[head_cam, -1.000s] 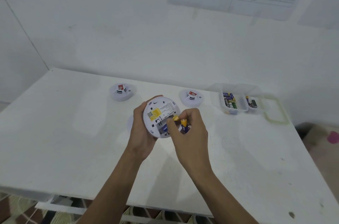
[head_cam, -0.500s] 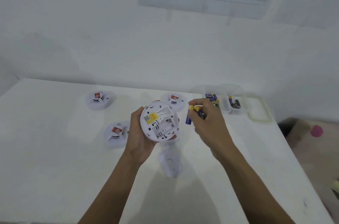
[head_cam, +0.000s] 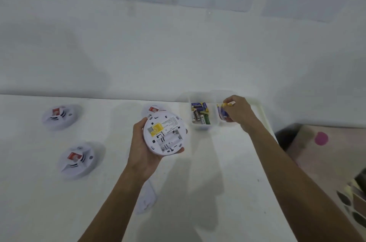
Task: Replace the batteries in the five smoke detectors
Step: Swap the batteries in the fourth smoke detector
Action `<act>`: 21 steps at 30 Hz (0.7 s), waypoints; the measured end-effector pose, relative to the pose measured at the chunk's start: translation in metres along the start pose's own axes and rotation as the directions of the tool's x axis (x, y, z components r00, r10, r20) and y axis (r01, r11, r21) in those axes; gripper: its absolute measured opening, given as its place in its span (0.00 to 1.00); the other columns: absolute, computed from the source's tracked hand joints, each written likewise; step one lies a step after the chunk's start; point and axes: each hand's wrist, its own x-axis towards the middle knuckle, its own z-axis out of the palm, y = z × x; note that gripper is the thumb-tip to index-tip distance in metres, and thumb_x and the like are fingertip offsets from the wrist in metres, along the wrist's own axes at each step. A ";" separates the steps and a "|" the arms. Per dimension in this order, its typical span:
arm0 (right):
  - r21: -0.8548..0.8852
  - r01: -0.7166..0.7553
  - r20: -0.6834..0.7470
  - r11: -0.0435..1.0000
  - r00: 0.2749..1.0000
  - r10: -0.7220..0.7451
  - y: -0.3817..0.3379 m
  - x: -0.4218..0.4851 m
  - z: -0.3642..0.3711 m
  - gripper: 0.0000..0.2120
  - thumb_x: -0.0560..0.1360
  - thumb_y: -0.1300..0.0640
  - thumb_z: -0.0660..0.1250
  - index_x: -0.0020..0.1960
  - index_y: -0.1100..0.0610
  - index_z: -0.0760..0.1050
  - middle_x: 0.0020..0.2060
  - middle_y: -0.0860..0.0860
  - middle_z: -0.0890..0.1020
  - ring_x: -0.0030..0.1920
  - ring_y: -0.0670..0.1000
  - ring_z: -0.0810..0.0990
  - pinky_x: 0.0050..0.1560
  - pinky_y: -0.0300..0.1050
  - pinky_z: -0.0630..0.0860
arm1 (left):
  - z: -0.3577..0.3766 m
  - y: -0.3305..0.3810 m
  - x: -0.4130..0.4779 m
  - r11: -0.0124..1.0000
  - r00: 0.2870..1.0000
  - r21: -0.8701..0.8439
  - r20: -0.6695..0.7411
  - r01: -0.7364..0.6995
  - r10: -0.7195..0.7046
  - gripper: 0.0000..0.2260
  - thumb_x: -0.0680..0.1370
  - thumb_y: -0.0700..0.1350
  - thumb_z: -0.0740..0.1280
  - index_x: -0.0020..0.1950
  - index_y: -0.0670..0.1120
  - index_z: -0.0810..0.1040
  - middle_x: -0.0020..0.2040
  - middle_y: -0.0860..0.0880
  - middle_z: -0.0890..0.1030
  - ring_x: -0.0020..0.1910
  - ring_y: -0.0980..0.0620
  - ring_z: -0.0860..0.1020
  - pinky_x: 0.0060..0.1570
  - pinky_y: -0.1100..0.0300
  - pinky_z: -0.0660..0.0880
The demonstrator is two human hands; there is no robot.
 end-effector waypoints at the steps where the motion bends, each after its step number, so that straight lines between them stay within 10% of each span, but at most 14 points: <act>1: -0.043 -0.003 -0.010 0.999 1.000 0.003 0.005 0.012 -0.002 0.10 0.74 0.65 0.62 0.54 0.59 0.76 0.52 0.59 0.78 0.43 0.55 0.79 0.33 0.41 0.77 | 0.002 -0.004 0.005 1.000 1.000 -0.001 -0.009 0.008 -0.008 0.26 0.76 0.59 0.54 0.67 0.46 0.75 0.66 0.40 0.77 0.64 0.34 0.74 0.48 0.43 0.78; 8: -0.394 0.038 0.103 0.918 0.995 0.003 0.030 0.065 0.000 0.13 0.73 0.65 0.61 0.56 0.62 0.75 0.51 0.59 0.78 0.48 0.58 0.78 0.47 0.48 0.77 | 0.008 -0.031 0.027 0.999 0.992 -0.008 -0.120 0.045 -0.046 0.26 0.80 0.57 0.50 0.72 0.44 0.69 0.66 0.39 0.76 0.64 0.33 0.74 0.50 0.39 0.77; 21: -0.592 0.184 0.184 0.785 0.979 -0.091 0.056 0.080 0.014 0.08 0.72 0.62 0.63 0.48 0.60 0.79 0.47 0.56 0.81 0.43 0.57 0.80 0.42 0.46 0.78 | 0.015 -0.036 0.042 0.999 0.990 0.034 -0.137 0.038 -0.033 0.29 0.78 0.59 0.51 0.72 0.43 0.69 0.65 0.40 0.77 0.61 0.34 0.77 0.46 0.42 0.79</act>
